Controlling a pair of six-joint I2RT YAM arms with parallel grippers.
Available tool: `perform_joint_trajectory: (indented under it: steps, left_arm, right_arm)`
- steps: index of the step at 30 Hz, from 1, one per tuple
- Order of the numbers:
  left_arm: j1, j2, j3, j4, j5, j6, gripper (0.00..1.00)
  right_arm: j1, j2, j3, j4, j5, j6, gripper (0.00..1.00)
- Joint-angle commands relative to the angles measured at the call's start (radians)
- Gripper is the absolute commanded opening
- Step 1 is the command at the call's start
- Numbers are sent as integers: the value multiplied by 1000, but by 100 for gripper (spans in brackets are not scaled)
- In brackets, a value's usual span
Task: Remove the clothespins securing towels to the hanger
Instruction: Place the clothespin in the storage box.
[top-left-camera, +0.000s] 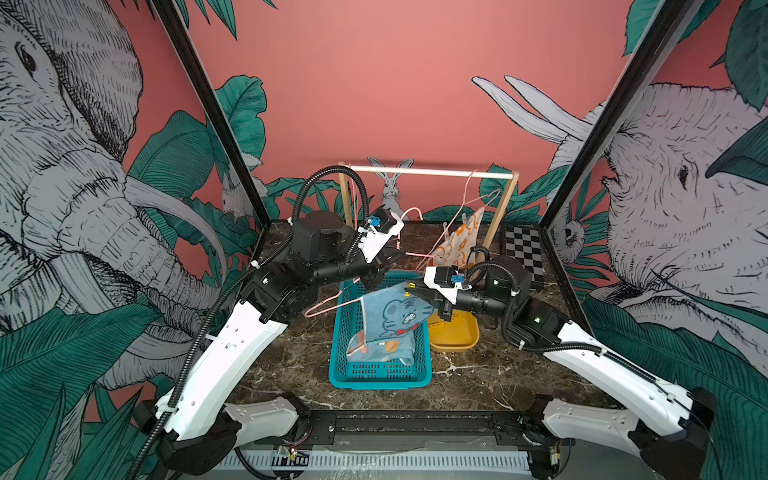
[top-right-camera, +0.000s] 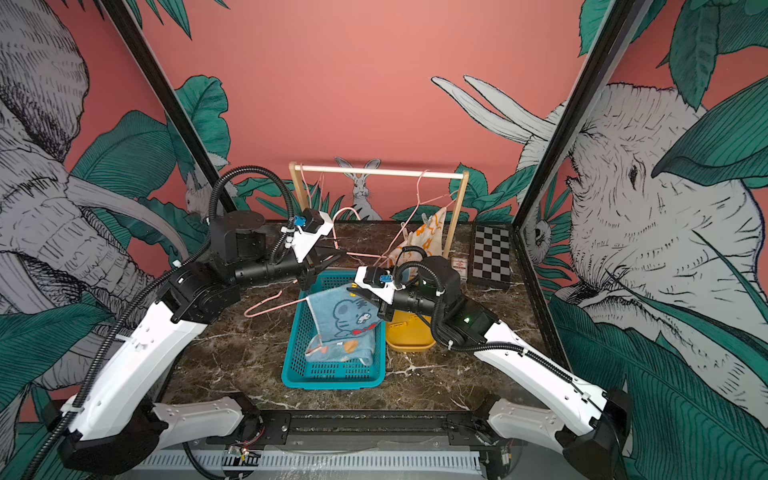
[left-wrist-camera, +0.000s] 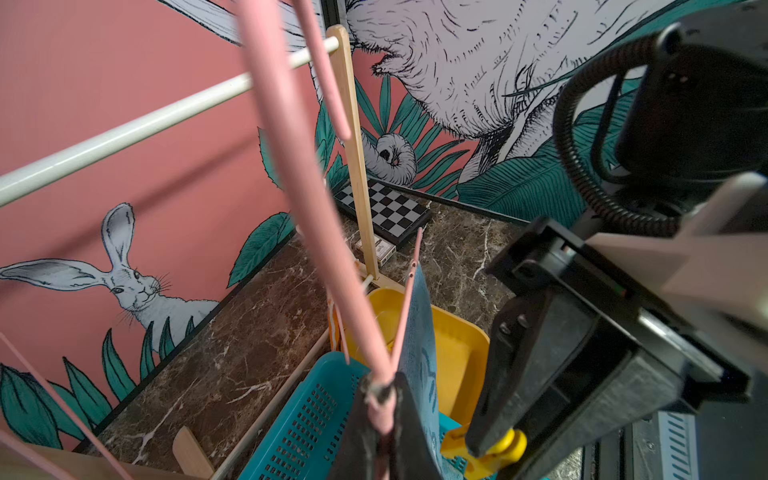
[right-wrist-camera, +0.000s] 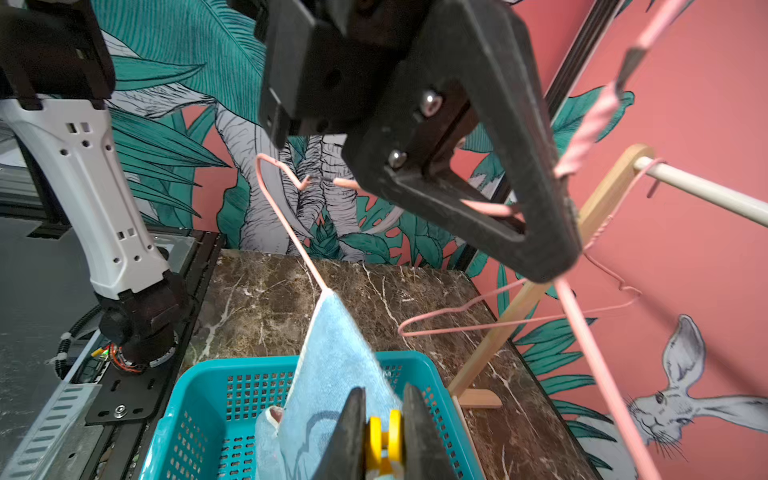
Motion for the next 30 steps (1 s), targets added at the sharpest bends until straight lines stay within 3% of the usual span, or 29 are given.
perform_joint_trajectory:
  steps: [1,17,30]
  left_arm:
    - [0,-43,11,0,-19,14,0]
    - [0,-57,13,4,-34,22,0]
    - [0,-79,3,9,-49,19,0]
  right_arm:
    - [3,-47,-32,18,63,14,15]
    - [-31,-252,-241,-63,363,88,15]
    - [-174,-272,-456,29,427,282,16]
